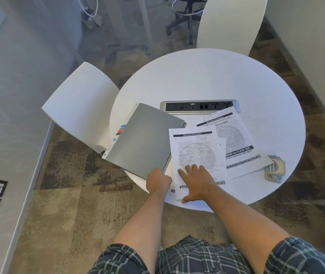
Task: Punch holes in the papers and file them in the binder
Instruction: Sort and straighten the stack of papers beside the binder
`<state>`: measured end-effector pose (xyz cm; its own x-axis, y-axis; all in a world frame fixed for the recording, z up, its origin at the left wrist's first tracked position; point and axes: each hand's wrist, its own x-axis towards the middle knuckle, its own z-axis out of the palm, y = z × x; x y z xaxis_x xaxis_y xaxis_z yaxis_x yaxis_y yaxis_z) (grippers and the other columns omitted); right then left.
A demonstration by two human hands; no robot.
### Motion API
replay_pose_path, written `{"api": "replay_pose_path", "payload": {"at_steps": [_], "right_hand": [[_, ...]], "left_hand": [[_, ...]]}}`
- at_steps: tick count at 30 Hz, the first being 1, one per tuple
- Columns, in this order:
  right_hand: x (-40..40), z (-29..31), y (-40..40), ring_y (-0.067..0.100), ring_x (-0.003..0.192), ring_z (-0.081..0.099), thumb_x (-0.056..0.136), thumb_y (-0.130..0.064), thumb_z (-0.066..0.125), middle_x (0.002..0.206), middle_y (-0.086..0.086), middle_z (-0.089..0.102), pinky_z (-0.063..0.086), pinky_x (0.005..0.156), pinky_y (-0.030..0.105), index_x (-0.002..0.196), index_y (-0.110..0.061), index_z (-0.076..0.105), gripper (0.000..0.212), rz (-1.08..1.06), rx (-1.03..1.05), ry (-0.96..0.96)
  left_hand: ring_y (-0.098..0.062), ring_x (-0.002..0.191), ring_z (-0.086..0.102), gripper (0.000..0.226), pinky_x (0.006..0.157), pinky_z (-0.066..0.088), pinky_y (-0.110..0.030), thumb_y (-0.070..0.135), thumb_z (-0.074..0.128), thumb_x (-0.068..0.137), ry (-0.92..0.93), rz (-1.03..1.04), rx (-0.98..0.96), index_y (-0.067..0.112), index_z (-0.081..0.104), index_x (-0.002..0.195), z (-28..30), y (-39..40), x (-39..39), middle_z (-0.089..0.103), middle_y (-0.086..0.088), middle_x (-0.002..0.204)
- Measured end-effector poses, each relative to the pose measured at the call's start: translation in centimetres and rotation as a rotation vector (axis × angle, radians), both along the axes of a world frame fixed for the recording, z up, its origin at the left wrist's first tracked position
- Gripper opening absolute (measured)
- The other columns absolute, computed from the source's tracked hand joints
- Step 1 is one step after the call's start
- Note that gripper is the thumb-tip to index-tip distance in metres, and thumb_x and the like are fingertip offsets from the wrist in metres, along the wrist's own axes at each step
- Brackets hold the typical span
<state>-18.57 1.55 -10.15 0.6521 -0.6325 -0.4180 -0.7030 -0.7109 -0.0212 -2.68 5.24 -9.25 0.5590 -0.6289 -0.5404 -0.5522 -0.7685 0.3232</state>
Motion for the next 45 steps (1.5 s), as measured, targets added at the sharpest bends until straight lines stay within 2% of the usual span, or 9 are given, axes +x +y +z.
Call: {"api": "replay_pose_path", "payload": {"at_steps": [5, 11, 17, 22, 28, 34, 38, 42, 45], "right_hand": [[-1.8, 0.6, -0.8, 0.029, 0.121, 0.055, 0.085, -0.067, 0.065, 0.133, 0.008, 0.058, 0.048, 0.096, 0.043, 0.137, -0.015, 0.051, 0.075, -0.734, -0.015, -0.282], [-4.7, 0.7, -2.2, 0.036, 0.126, 0.053, 0.08, -0.056, 0.078, 0.136, 0.019, 0.054, 0.048, 0.1, 0.046, 0.136, -0.002, 0.043, 0.085, -1.289, 0.072, -0.271], [-4.5, 1.1, -3.2, 0.038, 0.127, 0.054, 0.08, -0.045, 0.081, 0.137, 0.019, 0.056, 0.048, 0.104, 0.048, 0.137, -0.004, 0.043, 0.08, -1.48, 0.168, -0.433], [-6.0, 0.5, -3.8, 0.036, 0.111, 0.065, 0.077, -0.042, 0.086, 0.113, 0.011, 0.066, 0.055, 0.091, 0.045, 0.127, -0.006, 0.047, 0.074, -1.633, 0.332, -0.618], [-7.2, -0.5, -3.7, 0.031, 0.09, 0.073, 0.085, -0.03, 0.076, 0.091, 0.003, 0.073, 0.062, 0.08, 0.049, 0.09, -0.014, 0.065, 0.02, -1.519, 0.385, -0.743], [-6.4, 0.4, -3.8, 0.03, 0.101, 0.065, 0.084, -0.024, 0.073, 0.125, 0.01, 0.064, 0.05, 0.077, 0.036, 0.131, -0.012, 0.055, 0.052, -1.532, 0.278, -0.618], [-5.2, 0.9, -3.9, 0.035, 0.102, 0.065, 0.084, -0.02, 0.073, 0.124, 0.013, 0.064, 0.05, 0.078, 0.036, 0.142, -0.006, 0.044, 0.067, -1.65, 0.266, -0.697], [-5.9, 0.4, -3.9, 0.029, 0.092, 0.06, 0.081, -0.034, 0.081, 0.101, 0.004, 0.058, 0.056, 0.086, 0.043, 0.139, -0.007, 0.045, 0.073, -1.765, 0.368, -0.79], [-6.8, -0.4, -3.7, 0.024, 0.087, 0.071, 0.072, -0.04, 0.084, 0.092, -0.001, 0.073, 0.059, 0.087, 0.046, 0.106, -0.013, 0.066, 0.048, -1.732, 0.385, -0.871]], "left_hand": [[-0.029, 0.097, 0.067, 0.053, 0.066, 0.045, -0.032, 0.054, 0.076, 0.08, -0.025, -0.06, 0.002, 0.011, 0.063, 0.108, -0.7, 0.0, -0.7, 0.068, -0.006, 0.107], [-0.029, 0.112, 0.061, 0.084, 0.084, 0.052, -0.038, 0.044, 0.08, 0.081, -0.09, -0.281, -0.014, 0.027, 0.034, 0.149, -1.1, 0.5, -2.2, 0.05, -0.009, 0.126], [-0.028, 0.115, 0.059, 0.091, 0.092, 0.054, -0.045, 0.04, 0.078, 0.086, -0.027, -0.295, 0.025, 0.038, 0.021, 0.158, -2.1, 0.2, -2.1, 0.042, -0.008, 0.131], [-0.029, 0.114, 0.059, 0.095, 0.094, 0.055, -0.051, 0.039, 0.083, 0.081, -0.02, -0.294, 0.022, 0.04, 0.024, 0.155, -2.5, -0.1, -1.8, 0.046, -0.008, 0.127], [-0.029, 0.111, 0.06, 0.094, 0.092, 0.055, -0.05, 0.039, 0.084, 0.08, -0.024, -0.299, 0.02, 0.04, 0.025, 0.153, -2.6, -0.2, -1.8, 0.046, -0.007, 0.122], [-0.028, 0.11, 0.061, 0.094, 0.091, 0.056, -0.051, 0.04, 0.084, 0.079, -0.026, -0.3, 0.026, 0.041, 0.025, 0.152, -2.6, -0.1, -1.7, 0.047, -0.006, 0.122], [-0.028, 0.111, 0.06, 0.096, 0.091, 0.056, -0.051, 0.043, 0.083, 0.08, -0.036, -0.31, 0.031, 0.041, 0.023, 0.154, -2.7, 0.0, -1.7, 0.047, -0.007, 0.123], [-0.027, 0.112, 0.06, 0.096, 0.092, 0.056, -0.049, 0.042, 0.082, 0.081, -0.033, -0.312, 0.037, 0.042, 0.021, 0.154, -2.6, 0.0, -1.7, 0.047, -0.007, 0.124], [-0.027, 0.111, 0.06, 0.096, 0.092, 0.056, -0.049, 0.042, 0.083, 0.08, -0.033, -0.315, 0.027, 0.042, 0.022, 0.154, -2.5, 0.0, -1.7, 0.047, -0.006, 0.124]]}}
